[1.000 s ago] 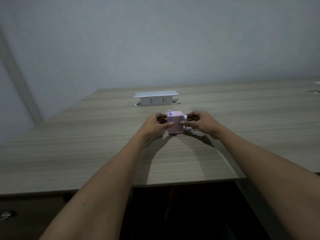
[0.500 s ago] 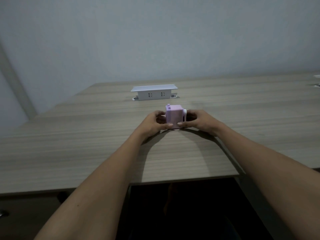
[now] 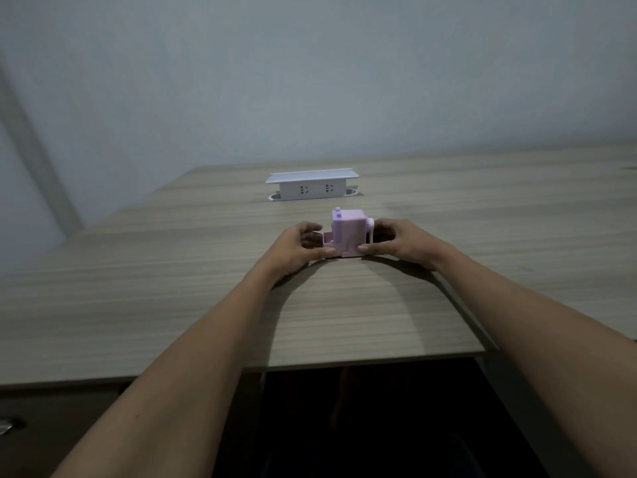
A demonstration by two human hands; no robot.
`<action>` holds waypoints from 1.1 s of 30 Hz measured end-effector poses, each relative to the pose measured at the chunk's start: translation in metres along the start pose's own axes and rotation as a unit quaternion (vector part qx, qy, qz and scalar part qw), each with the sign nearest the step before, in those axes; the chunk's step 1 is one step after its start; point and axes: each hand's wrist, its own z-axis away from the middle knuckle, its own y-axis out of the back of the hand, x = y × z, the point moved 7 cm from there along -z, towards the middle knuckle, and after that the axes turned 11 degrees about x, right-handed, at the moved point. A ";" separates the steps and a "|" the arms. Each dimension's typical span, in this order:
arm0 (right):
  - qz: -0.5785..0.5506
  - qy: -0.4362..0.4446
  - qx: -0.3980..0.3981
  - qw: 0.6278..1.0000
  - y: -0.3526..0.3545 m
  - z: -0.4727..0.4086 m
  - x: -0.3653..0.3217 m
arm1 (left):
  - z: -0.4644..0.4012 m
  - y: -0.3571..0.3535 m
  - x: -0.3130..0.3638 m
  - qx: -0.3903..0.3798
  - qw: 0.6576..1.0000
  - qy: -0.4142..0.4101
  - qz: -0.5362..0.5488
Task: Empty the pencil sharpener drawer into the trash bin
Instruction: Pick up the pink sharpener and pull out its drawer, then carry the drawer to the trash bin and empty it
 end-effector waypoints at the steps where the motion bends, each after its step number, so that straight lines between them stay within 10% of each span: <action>1: -0.002 -0.004 -0.002 1.000 0.000 0.000 0.000 | 0.001 0.004 0.000 0.002 1.000 0.001 0.000; 20: -0.011 0.026 0.029 0.999 0.032 0.014 -0.066 | 0.012 0.077 0.060 0.063 0.998 -0.028 0.013; 33: -0.003 0.032 0.097 0.995 0.109 0.066 -0.098 | 0.029 -0.012 0.142 -0.025 0.996 -0.081 0.040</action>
